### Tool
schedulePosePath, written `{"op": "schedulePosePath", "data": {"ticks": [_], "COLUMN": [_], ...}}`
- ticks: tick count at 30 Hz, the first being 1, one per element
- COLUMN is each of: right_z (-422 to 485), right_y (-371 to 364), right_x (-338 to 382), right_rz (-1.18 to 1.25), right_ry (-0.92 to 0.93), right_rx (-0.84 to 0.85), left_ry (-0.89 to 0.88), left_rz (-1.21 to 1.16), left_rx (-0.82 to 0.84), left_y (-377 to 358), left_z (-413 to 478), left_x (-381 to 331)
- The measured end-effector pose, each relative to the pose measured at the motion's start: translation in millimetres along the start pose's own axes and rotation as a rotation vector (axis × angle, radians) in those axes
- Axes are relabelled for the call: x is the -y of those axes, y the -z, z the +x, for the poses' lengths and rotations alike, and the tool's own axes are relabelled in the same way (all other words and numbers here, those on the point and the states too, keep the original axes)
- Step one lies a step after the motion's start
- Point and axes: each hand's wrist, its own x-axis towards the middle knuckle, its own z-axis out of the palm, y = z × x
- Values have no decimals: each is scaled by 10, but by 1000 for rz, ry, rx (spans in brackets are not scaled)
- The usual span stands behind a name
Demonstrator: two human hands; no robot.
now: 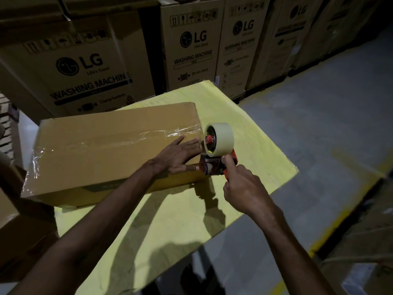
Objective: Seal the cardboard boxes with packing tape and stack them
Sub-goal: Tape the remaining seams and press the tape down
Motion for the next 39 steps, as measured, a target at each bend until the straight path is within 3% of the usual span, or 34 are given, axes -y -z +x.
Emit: {"op": "schedulePosePath", "data": {"ticks": [11, 20, 27, 39], "right_z": [-301, -202, -211, -167], "right_y": [-293, -374, -605, -832], "right_x": [-183, -231, -271, -270], "right_rz": [110, 183, 245, 107], "right_ry": [-5, 13, 9, -80], "right_rx": [-45, -82, -168, -180], "left_ry": [42, 168, 169, 148], "left_rz": [-41, -370, -320, -227], "left_rx": [-6, -111, -113, -92], "left_y": [64, 75, 59, 36], "left_z": [-58, 45, 34, 47], "left_x": [-140, -190, -205, -195]}}
